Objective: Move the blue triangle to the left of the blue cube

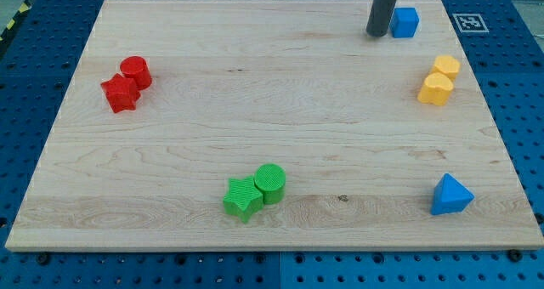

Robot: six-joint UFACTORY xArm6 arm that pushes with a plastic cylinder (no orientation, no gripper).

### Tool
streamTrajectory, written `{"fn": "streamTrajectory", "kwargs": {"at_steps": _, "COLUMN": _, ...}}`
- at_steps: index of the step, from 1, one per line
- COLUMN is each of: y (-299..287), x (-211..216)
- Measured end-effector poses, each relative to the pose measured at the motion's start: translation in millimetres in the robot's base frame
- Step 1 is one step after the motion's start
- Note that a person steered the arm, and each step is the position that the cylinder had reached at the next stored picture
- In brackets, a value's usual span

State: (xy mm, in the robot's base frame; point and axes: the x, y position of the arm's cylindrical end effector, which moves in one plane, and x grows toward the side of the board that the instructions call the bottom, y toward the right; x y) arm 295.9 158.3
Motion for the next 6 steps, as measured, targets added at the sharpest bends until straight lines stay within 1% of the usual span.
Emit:
{"fn": "streamTrajectory", "kwargs": {"at_steps": 1, "y": 27, "x": 9}}
{"fn": "streamTrajectory", "kwargs": {"at_steps": 2, "y": 64, "x": -26}}
{"fn": "streamTrajectory", "kwargs": {"at_steps": 3, "y": 70, "x": -28}}
{"fn": "streamTrajectory", "kwargs": {"at_steps": 4, "y": 25, "x": 2}}
{"fn": "streamTrajectory", "kwargs": {"at_steps": 5, "y": -52, "x": 31}}
{"fn": "streamTrajectory", "kwargs": {"at_steps": 6, "y": -60, "x": 107}}
